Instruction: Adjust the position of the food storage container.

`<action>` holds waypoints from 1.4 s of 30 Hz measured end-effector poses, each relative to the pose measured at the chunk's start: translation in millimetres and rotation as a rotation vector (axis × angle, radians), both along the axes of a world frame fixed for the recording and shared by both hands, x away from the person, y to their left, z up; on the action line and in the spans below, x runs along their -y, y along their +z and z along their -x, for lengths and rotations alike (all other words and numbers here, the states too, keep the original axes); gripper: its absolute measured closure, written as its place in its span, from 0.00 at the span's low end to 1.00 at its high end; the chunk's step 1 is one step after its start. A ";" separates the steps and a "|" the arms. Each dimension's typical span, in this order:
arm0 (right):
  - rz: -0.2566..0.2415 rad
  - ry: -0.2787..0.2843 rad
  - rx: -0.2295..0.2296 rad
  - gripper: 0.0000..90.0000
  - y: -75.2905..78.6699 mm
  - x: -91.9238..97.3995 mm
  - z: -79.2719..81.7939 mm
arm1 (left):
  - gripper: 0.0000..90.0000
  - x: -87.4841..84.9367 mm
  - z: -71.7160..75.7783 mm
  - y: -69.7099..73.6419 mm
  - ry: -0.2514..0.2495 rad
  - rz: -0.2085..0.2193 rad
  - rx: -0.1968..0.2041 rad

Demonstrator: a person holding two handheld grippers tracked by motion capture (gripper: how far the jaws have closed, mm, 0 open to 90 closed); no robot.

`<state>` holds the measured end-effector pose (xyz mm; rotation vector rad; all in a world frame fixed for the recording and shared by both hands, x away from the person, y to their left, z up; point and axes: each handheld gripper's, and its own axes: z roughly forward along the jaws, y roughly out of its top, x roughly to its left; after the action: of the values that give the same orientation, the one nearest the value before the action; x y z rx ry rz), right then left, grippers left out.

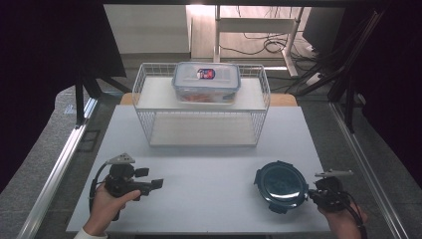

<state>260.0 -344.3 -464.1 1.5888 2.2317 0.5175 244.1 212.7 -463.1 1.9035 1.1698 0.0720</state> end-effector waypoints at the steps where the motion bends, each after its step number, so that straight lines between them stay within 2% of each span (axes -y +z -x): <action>1: -0.004 0.010 -0.003 0.99 -1.1 -2.3 -0.8 | 0.23 0.2 -0.2 -0.2 -0.002 -0.001 0.000; 9: 0.021 0.021 0.028 0.99 -2.0 -10.1 -5.9 | 0.23 -3.4 -1.7 -2.9 0.008 0.005 -0.014; 12: 0.032 0.022 0.055 0.99 0.4 -10.5 -5.2 | 0.23 -1.9 -1.5 -3.3 0.010 -0.015 -0.005; 16: 0.032 0.031 0.080 0.99 2.8 -10.9 -5.4 | 0.23 0.6 -1.4 -3.4 0.003 -0.019 -0.006; 23: 0.023 0.048 0.080 0.99 4.3 -13.6 -6.5 | 0.23 0.6 -2.7 -4.6 0.003 -0.019 -0.010; 34: 0.027 0.058 0.096 0.99 8.5 -28.7 -7.9 | 0.23 0.9 -3.7 -6.5 0.004 -0.016 -0.022; 42: -0.004 0.077 0.090 0.99 7.9 -35.1 -9.1 | 0.23 2.4 -4.2 -7.0 0.000 -0.019 -0.023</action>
<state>269.1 -309.2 -456.3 1.4563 2.2330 0.6026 248.3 210.2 -470.0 1.9257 1.1885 0.0613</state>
